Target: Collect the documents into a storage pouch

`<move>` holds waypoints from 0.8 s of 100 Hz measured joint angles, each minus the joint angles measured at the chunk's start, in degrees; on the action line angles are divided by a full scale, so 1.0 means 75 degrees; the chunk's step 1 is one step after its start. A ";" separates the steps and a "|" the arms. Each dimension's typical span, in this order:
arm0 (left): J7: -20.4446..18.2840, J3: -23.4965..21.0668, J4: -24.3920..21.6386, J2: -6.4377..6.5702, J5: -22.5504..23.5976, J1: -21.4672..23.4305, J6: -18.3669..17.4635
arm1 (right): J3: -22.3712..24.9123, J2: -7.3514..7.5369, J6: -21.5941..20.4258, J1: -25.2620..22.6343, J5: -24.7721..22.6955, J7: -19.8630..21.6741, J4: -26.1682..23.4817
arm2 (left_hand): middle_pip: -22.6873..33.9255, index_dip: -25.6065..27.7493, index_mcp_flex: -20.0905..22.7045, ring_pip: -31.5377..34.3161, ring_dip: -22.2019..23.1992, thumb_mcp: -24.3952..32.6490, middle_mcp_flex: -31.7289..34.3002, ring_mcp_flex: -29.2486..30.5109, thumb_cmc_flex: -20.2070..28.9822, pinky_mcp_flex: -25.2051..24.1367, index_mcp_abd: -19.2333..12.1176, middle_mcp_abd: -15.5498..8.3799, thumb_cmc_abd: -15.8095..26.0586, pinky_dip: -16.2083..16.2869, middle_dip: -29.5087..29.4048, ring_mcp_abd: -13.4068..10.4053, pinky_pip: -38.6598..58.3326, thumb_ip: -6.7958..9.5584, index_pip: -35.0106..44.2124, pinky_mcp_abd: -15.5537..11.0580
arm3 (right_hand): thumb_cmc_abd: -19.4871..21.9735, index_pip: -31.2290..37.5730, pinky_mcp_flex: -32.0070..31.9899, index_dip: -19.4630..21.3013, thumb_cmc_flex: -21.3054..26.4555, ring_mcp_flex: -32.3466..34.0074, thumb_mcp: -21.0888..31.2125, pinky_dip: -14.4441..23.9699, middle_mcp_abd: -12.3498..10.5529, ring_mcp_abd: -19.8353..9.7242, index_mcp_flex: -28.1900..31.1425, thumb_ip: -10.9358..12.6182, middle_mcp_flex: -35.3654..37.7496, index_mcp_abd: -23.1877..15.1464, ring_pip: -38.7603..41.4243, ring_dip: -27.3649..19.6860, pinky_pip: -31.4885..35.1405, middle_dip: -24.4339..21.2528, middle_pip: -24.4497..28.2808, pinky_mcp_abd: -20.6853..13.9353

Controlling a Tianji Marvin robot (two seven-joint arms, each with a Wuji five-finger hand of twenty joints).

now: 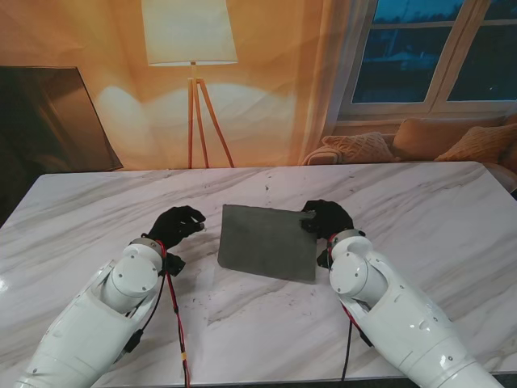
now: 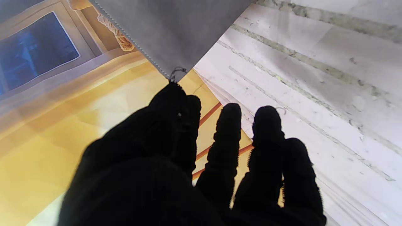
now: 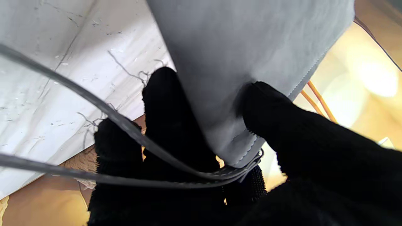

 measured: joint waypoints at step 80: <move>-0.0041 0.0094 -0.0138 0.0061 0.0268 0.0140 -0.0369 | 0.0510 0.0226 -0.0364 -0.0365 -0.0471 0.0807 -0.0377 | -0.2194 -0.0690 -0.2129 -0.5344 -0.3223 0.0612 -0.2881 -0.2716 -0.1935 -0.0122 -0.0008 -0.1078 0.0755 -0.1061 -0.1803 -0.1451 -0.7177 0.0751 -0.2940 -0.0844 | -0.0479 -0.3771 -0.3861 0.0992 -0.2421 -0.5219 0.0153 -0.0375 -0.0977 -0.0281 -0.3615 0.0771 -0.5228 -0.0022 -0.5408 -0.1610 -0.6219 -0.2113 -0.2870 -0.0281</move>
